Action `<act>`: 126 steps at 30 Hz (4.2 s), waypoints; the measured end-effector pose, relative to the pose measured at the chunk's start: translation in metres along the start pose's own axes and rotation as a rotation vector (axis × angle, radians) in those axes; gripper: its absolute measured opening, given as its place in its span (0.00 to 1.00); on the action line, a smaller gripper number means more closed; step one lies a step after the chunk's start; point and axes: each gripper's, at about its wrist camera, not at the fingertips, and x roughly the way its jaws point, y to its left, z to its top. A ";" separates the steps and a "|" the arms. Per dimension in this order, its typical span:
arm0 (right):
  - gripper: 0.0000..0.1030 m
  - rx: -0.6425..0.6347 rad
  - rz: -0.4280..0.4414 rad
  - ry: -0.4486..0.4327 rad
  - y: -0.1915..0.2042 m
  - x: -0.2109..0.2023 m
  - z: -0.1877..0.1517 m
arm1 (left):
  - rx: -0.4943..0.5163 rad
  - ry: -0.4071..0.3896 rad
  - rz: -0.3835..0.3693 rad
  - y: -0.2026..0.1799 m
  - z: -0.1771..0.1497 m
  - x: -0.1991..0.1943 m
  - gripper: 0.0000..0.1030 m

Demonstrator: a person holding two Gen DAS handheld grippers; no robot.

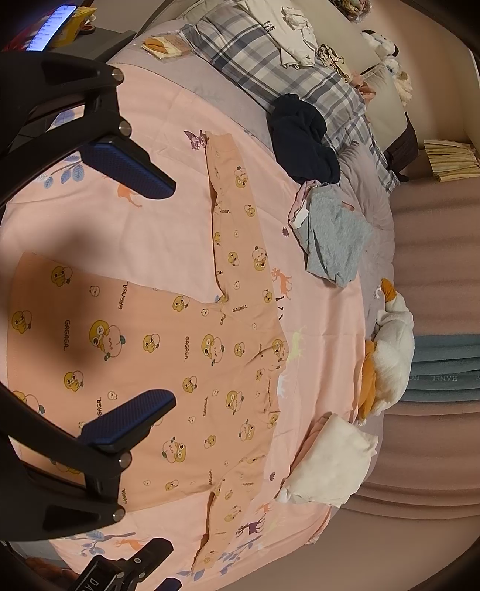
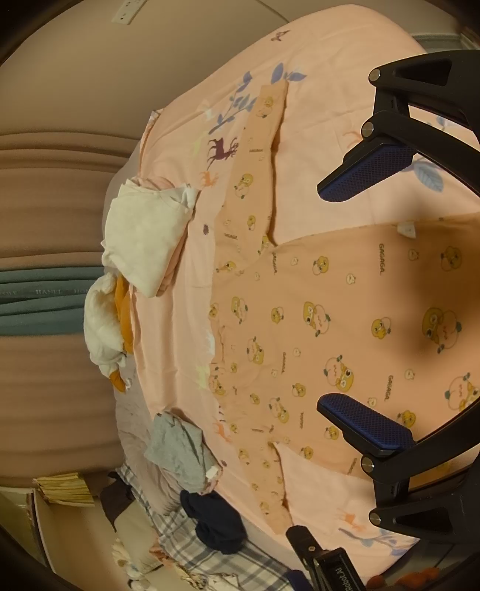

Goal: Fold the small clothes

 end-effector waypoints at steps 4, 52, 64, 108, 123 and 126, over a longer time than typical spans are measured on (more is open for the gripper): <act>1.00 0.001 0.001 0.001 0.000 0.000 0.000 | 0.003 0.003 -0.003 -0.001 0.000 0.001 1.00; 1.00 0.047 -0.005 0.020 -0.018 0.003 -0.007 | 0.050 0.045 -0.024 -0.029 -0.009 0.011 1.00; 1.00 0.061 0.003 0.019 -0.024 0.006 -0.009 | 0.058 0.057 -0.023 -0.034 -0.006 0.016 1.00; 0.10 0.875 0.050 -0.119 -0.344 0.148 0.019 | -0.114 0.127 -0.128 -0.049 0.040 0.149 1.00; 0.10 0.308 0.128 -0.106 -0.142 0.110 0.132 | -0.125 0.142 -0.139 0.001 0.029 0.121 1.00; 0.10 0.219 0.141 -0.097 -0.097 0.117 0.143 | -0.146 0.153 -0.133 0.017 0.027 0.124 1.00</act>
